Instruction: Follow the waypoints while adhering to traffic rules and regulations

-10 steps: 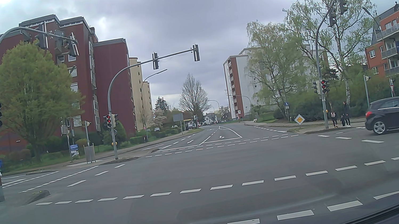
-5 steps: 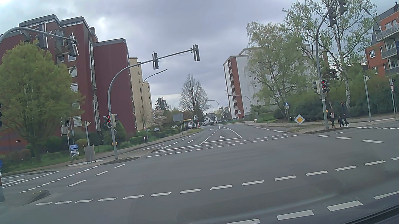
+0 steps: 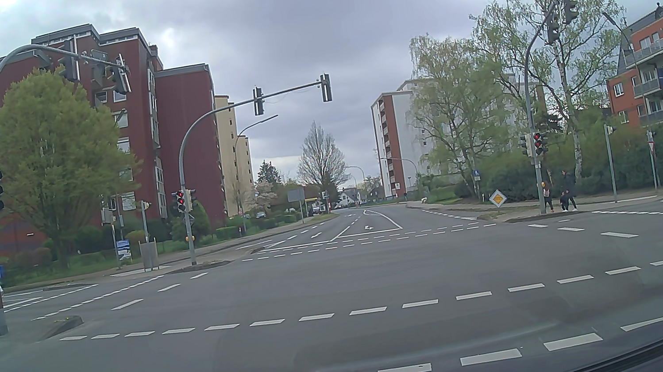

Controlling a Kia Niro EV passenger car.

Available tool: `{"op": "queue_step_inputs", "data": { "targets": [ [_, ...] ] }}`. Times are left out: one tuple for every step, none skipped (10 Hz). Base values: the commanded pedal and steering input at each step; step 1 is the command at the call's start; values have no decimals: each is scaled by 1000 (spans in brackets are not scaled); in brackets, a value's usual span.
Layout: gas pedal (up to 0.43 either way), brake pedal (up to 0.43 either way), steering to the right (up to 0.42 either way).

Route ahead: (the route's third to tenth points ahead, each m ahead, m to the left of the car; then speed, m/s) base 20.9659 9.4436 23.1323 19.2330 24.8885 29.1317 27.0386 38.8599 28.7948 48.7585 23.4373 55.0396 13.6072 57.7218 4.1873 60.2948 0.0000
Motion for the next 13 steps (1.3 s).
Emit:
{"op": "queue_step_inputs", "data": {
  "targets": [
    [0,293,-10],
    [0,287,-10],
    [0,293,-10],
    [0,293,-10],
    [0,293,-10],
    [0,287,-10],
    [0,293,-10],
    [0,293,-10],
    [0,293,-10],
    [0,293,-10],
    [0,293,-10],
    [0,293,-10],
    [0,293,-10]
  ]
}}
